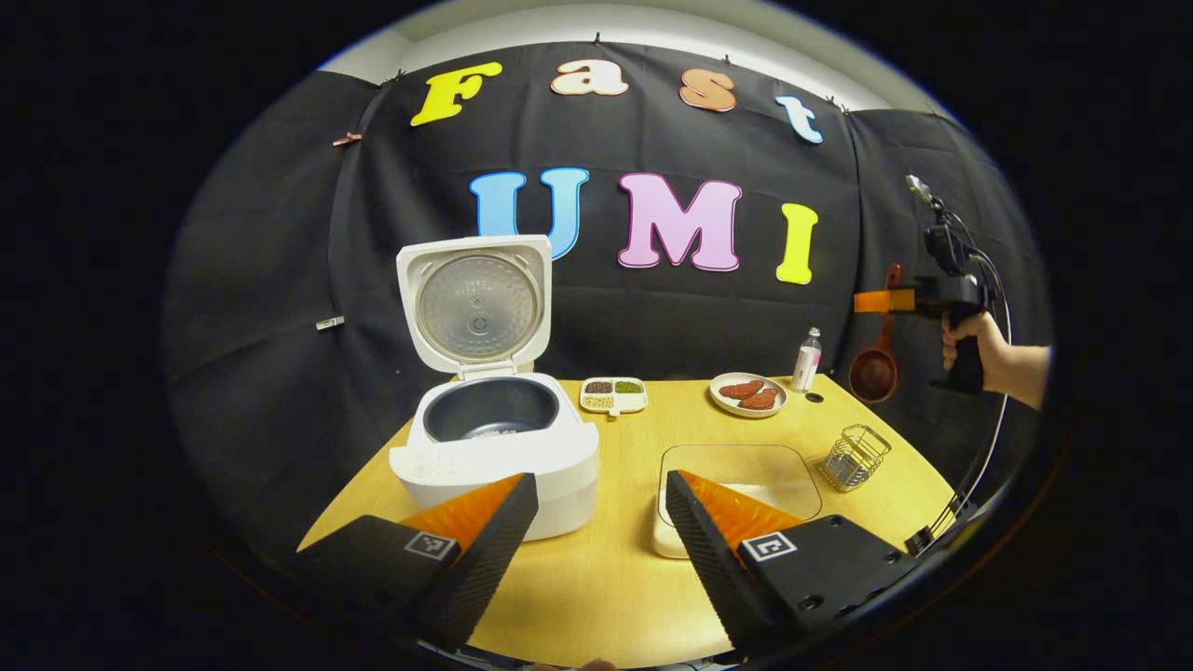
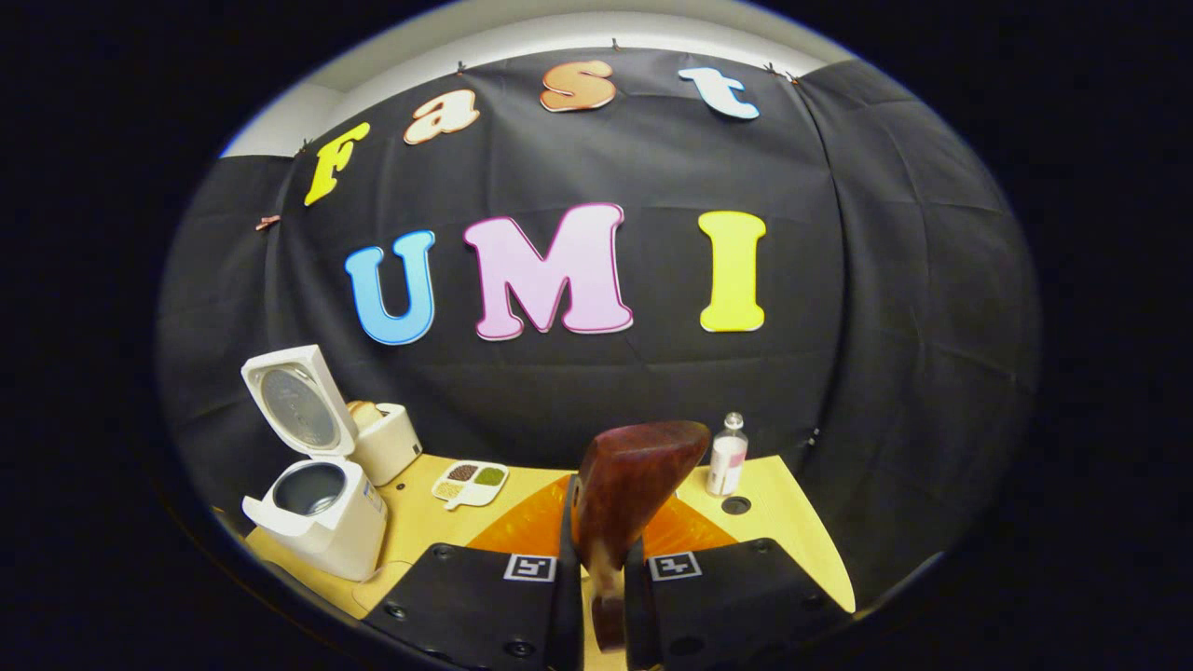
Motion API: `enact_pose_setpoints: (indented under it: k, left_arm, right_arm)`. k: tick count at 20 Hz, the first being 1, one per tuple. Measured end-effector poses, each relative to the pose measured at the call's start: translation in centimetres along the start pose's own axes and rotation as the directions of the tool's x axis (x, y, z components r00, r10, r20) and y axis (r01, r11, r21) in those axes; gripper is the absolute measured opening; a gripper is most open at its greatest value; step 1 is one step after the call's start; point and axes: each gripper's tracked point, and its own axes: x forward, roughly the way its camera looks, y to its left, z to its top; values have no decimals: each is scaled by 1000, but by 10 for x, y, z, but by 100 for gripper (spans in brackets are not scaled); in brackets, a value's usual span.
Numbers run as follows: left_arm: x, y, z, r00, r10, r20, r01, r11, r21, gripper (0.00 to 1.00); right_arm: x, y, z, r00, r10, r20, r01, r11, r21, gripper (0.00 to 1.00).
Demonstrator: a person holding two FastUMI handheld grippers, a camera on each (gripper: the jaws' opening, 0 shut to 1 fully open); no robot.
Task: Close the left gripper, press the button to open the rice cooker; take a wooden spoon from the chopstick holder with the right hand, scoop a spoonful of rice and pour it into the rice cooker, then put the wooden spoon back into the chopstick holder.
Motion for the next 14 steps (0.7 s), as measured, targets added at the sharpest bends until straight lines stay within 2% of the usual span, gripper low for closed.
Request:
enact_pose_setpoints:
  k: [3,4,5,9,14]
  left_arm:
    - [1,-16,-1,999,28,-22,-29,999,-19,95]
    - [2,-19,0,999,42,-29,-42,999,-21,95]
    - [2,-21,0,998,55,-36,-55,998,-21,95]
    - [5,-28,5,994,95,-45,-96,995,-20,95]
    - [10,-35,13,994,105,-42,-104,994,17,95]
  right_arm:
    - [15,-28,-30,998,-24,-52,26,999,41,21]
    - [19,-38,-39,997,-32,-69,36,998,47,17]
    - [21,-46,-49,996,-40,-85,45,997,56,21]
    - [21,-70,-82,988,-62,-143,78,992,103,22]
    - [18,-88,-121,976,-102,-191,130,981,142,21]
